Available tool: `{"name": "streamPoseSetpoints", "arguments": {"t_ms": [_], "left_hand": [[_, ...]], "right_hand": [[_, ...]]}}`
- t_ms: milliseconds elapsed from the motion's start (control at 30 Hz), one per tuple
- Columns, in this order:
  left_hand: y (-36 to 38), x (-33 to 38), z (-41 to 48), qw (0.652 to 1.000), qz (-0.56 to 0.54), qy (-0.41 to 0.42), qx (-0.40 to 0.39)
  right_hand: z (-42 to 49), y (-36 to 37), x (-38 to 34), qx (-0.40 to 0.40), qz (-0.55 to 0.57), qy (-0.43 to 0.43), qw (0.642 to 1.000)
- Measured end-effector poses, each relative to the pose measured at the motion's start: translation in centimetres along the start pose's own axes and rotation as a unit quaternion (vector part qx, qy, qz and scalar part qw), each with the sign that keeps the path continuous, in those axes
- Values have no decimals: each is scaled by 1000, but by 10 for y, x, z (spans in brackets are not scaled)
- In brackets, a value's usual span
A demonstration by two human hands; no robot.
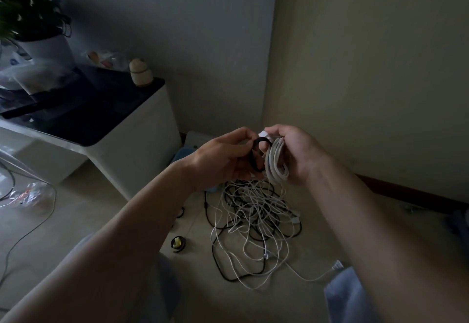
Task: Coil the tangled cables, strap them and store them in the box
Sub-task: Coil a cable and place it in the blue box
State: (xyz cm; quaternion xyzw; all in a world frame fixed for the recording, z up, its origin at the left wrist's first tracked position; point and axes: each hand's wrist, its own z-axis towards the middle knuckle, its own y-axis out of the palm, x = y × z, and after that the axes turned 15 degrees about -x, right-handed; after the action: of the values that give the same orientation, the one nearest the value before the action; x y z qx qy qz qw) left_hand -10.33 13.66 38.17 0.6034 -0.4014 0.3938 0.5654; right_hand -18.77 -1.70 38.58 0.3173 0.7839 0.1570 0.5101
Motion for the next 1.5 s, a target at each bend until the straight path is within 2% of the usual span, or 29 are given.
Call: {"name": "streamPoseSetpoints", "arguments": {"t_ms": [267,400,467,533,700,833,1067,1267,1500], "left_hand": [[5,-1,2,999,48,25,2],[7,-6,4,987,160,-5,22],[10,-10,6,976,213,-21,31],[13,-11,7,968,246,-28,47],[10,-8,6,964,240,-28,109],[8,-6,6,951,277,-26,138],[15,-12,8,943,299,-35,142],[21,-12,8,960,238,-40,145],[22,-15,10,958,237,-44,152]], "right_hand": [[5,-6,5,-24,-19,17,999],[5,-6,7,27,-131,11,991],[7,-9,9,68,-210,-43,974],[9,-11,11,77,-248,-80,963],[11,-9,11,49,-177,-43,982],[13,-9,13,44,-173,-46,983],[13,-12,12,70,-163,-50,983],[11,-12,11,64,-141,-40,987],[11,-11,12,78,-148,-35,985]]}}
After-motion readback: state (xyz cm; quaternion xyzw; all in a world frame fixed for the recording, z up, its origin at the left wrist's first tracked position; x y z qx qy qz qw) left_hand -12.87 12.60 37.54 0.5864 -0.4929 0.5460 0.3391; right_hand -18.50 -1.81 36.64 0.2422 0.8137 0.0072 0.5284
